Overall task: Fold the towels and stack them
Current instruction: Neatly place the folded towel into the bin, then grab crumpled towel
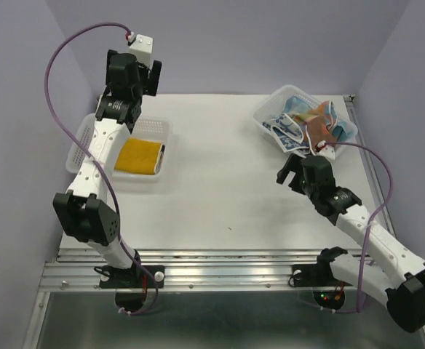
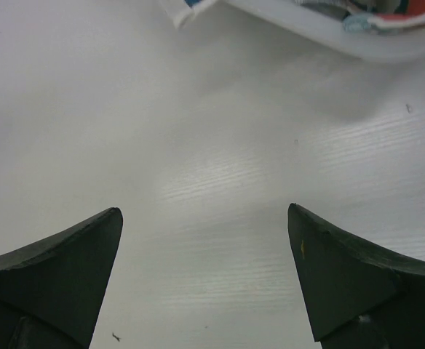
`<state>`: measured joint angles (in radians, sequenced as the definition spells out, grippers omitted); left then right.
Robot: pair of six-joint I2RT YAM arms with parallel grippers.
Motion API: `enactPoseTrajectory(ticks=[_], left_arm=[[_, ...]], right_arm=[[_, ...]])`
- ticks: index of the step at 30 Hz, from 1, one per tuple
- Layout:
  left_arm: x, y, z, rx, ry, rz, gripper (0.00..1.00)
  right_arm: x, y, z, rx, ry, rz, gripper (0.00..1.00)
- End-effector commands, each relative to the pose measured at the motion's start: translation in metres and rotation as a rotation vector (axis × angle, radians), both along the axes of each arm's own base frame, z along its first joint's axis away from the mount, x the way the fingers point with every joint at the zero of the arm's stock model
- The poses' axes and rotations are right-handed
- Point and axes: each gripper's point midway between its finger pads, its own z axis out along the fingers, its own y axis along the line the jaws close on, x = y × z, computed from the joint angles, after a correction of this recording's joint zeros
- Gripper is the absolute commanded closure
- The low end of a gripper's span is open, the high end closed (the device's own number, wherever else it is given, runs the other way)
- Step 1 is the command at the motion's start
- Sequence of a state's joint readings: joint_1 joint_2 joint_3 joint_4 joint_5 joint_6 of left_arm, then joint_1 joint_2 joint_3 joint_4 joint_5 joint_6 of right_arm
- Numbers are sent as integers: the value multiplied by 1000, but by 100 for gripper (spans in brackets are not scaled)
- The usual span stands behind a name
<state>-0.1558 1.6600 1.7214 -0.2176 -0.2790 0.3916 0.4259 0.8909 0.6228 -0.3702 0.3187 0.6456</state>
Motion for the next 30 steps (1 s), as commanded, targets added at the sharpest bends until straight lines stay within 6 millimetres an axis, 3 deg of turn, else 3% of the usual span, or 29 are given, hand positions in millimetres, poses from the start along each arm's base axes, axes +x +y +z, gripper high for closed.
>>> enactPoseTrajectory(ticks=[1, 2, 3, 5, 6, 7, 8, 9, 10, 11, 12, 13, 16, 17, 20, 21, 22, 30], left_arm=[[-38, -73, 80, -450, -246, -147, 1], [-43, -81, 75, -514, -252, -149, 1], [-48, -86, 68, -580, -258, -145, 1], [-65, -103, 35, -680, -240, -157, 1], [-69, -106, 21, -713, -236, -140, 1], [-78, -109, 20, -741, -259, -147, 1], [-84, -111, -20, -744, -191, -122, 1], [-93, -116, -27, -758, -187, -129, 1], [-99, -111, -56, -743, -144, -81, 1], [-104, -109, -63, -731, -131, -69, 1], [-114, -101, -68, -719, -121, -25, 1], [-118, -85, -75, -709, -144, 58, 1], [-124, -85, -67, -725, -162, 41, 1], [-125, -93, -65, -730, -148, -10, 1], [-124, -95, -65, -722, -145, -18, 1], [-124, -94, -66, -718, -144, -9, 1], [-122, -92, -72, -709, -134, 9, 1], [-114, -94, -80, -691, -110, 28, 1]], right_arm=[[45, 2, 61, -44, -130, -45, 0], [57, 4, 82, -47, -166, -55, 0], [67, 0, 86, -83, -168, -78, 0], [89, -2, 81, -154, -128, -101, 0], [104, -7, 103, -159, -156, -131, 0], [113, -8, 107, -172, -152, -128, 0], [126, -9, 93, -216, -109, -123, 0], [138, -16, 113, -230, -136, -159, 0], [146, -21, 112, -258, -122, -174, 0], [155, -27, 104, -301, -90, -177, 0], [162, -42, 111, -313, -79, -210, 0], [166, -47, 110, -319, -67, -213, 0], [179, -70, 93, -358, -7, -230, 0], [183, -74, 93, -370, 3, -226, 0], [195, -99, 68, -413, 91, -251, 0], [197, -105, 74, -410, 82, -266, 0], [202, -108, 61, -413, 111, -253, 0], [225, -137, 41, -428, 142, -315, 1]])
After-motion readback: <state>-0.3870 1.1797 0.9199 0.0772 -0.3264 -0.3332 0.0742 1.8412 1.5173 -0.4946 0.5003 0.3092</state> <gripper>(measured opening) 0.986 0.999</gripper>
